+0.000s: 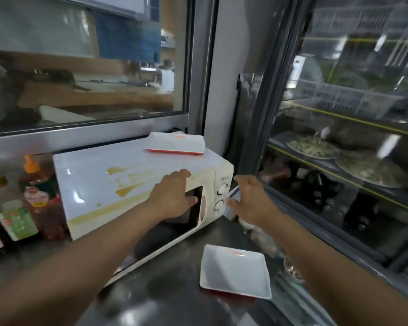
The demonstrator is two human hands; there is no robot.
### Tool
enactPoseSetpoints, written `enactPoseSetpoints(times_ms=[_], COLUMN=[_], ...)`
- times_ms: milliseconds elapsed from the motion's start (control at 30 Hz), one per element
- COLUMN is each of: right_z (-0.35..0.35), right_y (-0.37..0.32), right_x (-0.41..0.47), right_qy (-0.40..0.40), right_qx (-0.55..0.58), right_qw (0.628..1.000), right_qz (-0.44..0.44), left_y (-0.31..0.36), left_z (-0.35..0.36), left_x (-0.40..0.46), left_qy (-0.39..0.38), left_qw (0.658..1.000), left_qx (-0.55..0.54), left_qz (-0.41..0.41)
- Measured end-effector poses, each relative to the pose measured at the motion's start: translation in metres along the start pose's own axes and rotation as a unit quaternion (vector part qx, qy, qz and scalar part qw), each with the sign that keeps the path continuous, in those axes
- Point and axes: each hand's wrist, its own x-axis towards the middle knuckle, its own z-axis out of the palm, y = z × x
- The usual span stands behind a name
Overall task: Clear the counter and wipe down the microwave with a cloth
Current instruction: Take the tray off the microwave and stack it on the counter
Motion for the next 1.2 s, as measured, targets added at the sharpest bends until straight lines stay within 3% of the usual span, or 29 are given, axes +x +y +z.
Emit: enactPoseSetpoints(times_ms=[333, 733, 1000, 1200], right_z=[0.001, 0.042, 0.068, 0.071], right_y=[-0.004, -0.005, 0.004, 0.0], right_x=[0.124, 0.27, 0.314, 0.325], right_qy=[-0.007, -0.047, -0.026, -0.041], right_qx=[0.038, 0.116, 0.136, 0.167], right_qw=[0.999, 0.992, 0.99, 0.985], right_qz=[-0.019, -0.033, -0.03, -0.024], left_y=[-0.042, -0.097, -0.107, -0.102], left_z=[-0.034, -0.036, -0.018, -0.016], left_x=[0.094, 0.192, 0.228, 0.23], left_qy=[0.076, 0.126, 0.139, 0.203], left_qw=[0.993, 0.945, 0.932, 0.902], left_qx=[0.003, 0.032, 0.066, 0.053], left_qz=[-0.088, -0.299, -0.327, -0.378])
